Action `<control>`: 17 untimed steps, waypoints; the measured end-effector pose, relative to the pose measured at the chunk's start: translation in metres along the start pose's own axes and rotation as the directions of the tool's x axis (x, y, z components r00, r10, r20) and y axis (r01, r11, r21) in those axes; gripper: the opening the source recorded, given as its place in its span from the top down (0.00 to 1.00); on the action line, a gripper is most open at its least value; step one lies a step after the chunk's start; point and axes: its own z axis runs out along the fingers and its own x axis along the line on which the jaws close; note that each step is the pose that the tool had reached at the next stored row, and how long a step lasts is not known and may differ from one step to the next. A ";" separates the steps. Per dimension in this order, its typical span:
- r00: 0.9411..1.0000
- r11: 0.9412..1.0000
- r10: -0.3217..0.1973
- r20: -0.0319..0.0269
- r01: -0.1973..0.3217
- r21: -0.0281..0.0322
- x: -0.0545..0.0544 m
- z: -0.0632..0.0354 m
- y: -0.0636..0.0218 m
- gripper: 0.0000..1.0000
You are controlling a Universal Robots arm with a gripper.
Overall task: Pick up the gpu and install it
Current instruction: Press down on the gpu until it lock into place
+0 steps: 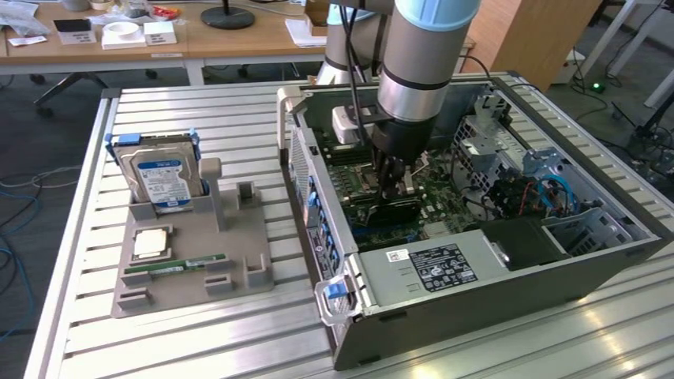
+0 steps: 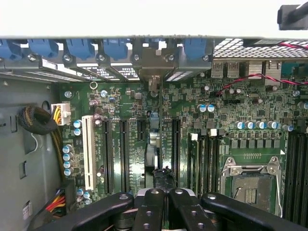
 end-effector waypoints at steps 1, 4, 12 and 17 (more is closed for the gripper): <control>1.000 1.000 0.000 0.000 0.000 0.000 0.000 0.0000 0.0000 0.89; 1.000 1.000 0.000 0.000 0.000 0.000 0.000 0.0002 0.0000 0.89; 1.000 1.000 0.000 0.001 0.000 0.000 0.000 -0.0048 -0.0001 0.89; 1.000 1.000 0.000 0.001 0.000 0.000 0.000 -0.0103 -0.0004 0.89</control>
